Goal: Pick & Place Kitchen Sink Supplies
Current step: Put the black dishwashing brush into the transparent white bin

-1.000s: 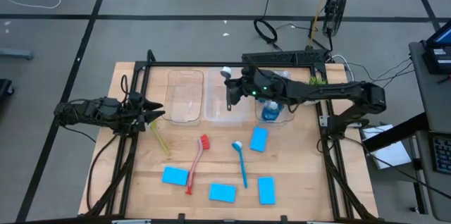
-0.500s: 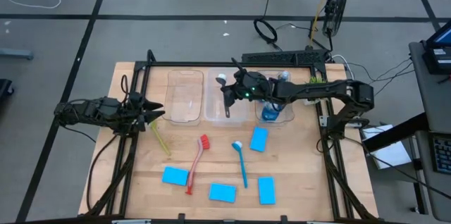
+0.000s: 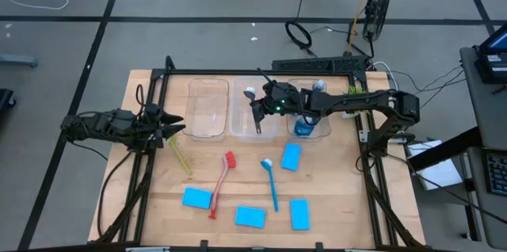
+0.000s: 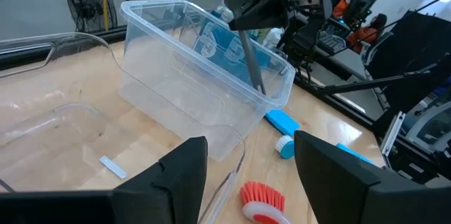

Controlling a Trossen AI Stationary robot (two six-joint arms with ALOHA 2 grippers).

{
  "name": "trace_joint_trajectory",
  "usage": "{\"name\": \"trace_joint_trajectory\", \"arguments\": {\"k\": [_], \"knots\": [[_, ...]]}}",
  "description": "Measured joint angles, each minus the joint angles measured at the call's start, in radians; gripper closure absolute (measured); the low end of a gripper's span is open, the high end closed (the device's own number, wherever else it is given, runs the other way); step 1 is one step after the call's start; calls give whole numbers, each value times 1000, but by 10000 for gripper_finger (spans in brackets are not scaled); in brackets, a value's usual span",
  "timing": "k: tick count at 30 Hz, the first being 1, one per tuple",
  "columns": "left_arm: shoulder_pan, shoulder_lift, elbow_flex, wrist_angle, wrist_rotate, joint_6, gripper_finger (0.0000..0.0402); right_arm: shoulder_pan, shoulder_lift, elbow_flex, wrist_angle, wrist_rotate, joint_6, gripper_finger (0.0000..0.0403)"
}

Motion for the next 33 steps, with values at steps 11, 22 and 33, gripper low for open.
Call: {"name": "trace_joint_trajectory", "arguments": {"k": [11,22,33], "knots": [[0,0,0,0,0,0,188,0,0,0,-16,-2,19,359],[0,0,0,0,0,1,188,0,0,0,-73,-29,26,358],[0,0,0,0,0,0,188,0,0,0,-86,-54,19,347]]}}
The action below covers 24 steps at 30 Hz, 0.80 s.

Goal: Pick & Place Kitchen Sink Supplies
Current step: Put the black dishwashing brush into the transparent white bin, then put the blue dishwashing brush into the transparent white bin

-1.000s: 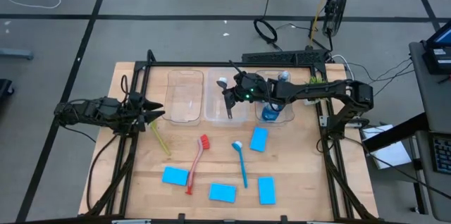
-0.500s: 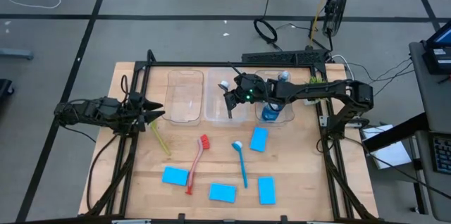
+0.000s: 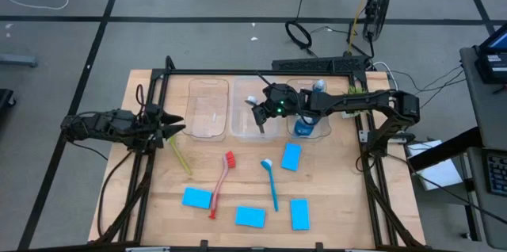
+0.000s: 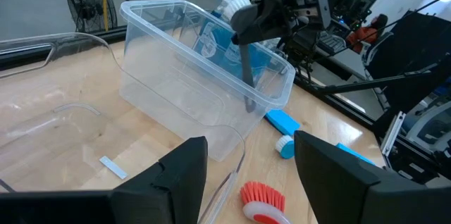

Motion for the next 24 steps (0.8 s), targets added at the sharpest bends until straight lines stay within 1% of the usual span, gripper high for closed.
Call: {"name": "trace_joint_trajectory", "arguments": {"k": [14,20,24], "knots": [[0,0,0,0,0,0,188,0,0,0,8,7,-18,273],[0,0,0,0,0,6,188,-5,0,0,40,6,-21,254],[0,0,0,0,1,6,188,-5,0,0,121,3,-86,248]]}}
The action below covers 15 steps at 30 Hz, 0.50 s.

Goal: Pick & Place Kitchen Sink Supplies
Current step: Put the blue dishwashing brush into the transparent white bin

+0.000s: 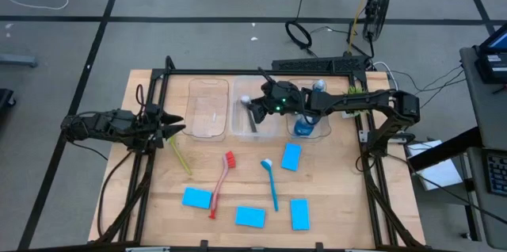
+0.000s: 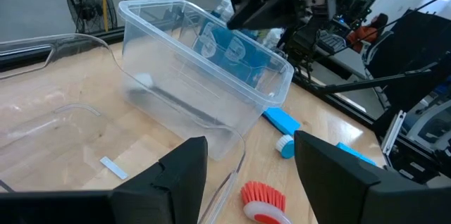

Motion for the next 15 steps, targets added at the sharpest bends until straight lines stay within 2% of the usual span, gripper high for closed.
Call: {"name": "trace_joint_trajectory", "arguments": {"k": [3,9,15], "knots": [[0,0,0,0,0,0,188,10,-14,-1,92,-6,-91,249],[0,0,0,0,1,17,188,33,-59,0,241,-116,-246,251],[0,0,0,0,0,36,188,94,-117,0,207,-188,-335,252]]}}
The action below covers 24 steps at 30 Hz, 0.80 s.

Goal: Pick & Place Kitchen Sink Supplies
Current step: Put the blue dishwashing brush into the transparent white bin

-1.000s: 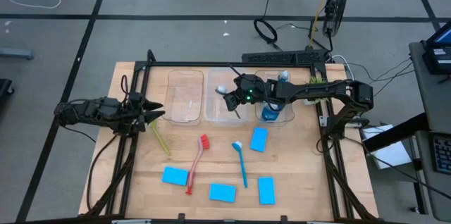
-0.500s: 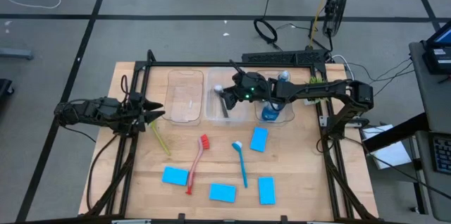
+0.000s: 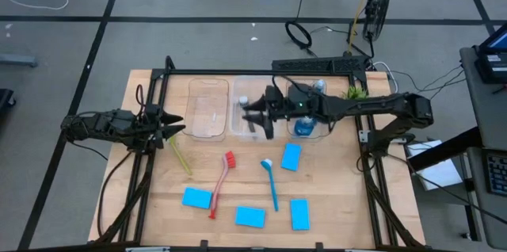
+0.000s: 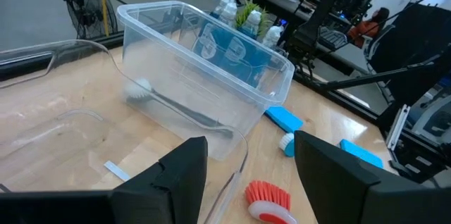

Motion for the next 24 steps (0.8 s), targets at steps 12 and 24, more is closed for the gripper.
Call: {"name": "trace_joint_trajectory", "arguments": {"k": [12,24], "knots": [[0,0,0,0,0,14,188,208,-58,0,-283,-25,174,252],[0,0,0,0,-1,16,188,347,-58,0,-580,-29,483,252]]}}
